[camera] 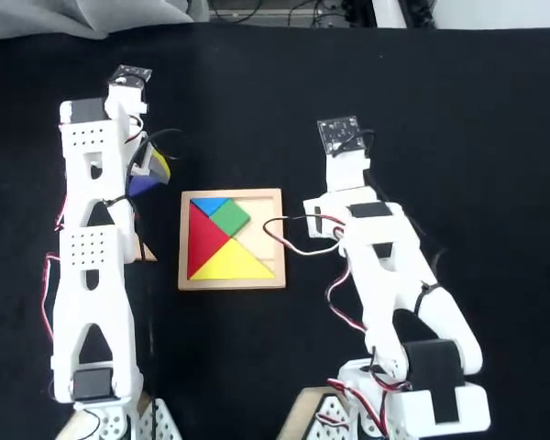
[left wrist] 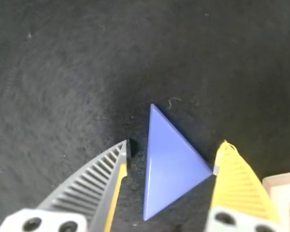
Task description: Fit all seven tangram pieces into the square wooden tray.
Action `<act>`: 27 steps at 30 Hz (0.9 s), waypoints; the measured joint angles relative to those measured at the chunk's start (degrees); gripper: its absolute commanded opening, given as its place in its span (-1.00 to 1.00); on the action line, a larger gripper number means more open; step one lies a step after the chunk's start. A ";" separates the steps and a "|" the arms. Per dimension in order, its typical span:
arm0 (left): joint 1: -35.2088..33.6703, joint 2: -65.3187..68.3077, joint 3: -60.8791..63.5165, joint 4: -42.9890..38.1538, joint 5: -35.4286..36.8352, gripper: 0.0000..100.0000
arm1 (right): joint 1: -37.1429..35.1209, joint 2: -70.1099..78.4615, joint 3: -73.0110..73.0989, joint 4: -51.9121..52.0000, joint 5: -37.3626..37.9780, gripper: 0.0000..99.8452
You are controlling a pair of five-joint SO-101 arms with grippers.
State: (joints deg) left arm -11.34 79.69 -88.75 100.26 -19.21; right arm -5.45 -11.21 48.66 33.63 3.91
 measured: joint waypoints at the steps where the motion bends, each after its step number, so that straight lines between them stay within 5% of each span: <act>1: 0.00 -0.18 0.26 0.00 -0.70 -0.43 | 0.00 0.00 0.00 0.00 0.00 -0.98; 8: 0.00 -0.88 1.41 -0.09 -2.37 -0.46 | 0.00 0.00 0.00 0.00 0.00 -0.98; 14: 0.18 -1.85 3.60 -0.09 -4.22 -0.73 | 0.00 0.00 0.00 0.00 0.00 -0.98; 27: 0.26 -9.41 10.90 0.18 -7.38 -0.46 | 0.00 0.00 0.00 0.00 0.00 -0.98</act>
State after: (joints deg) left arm -11.08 70.29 -77.85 100.44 -26.59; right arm -5.45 -11.21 48.66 33.63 3.91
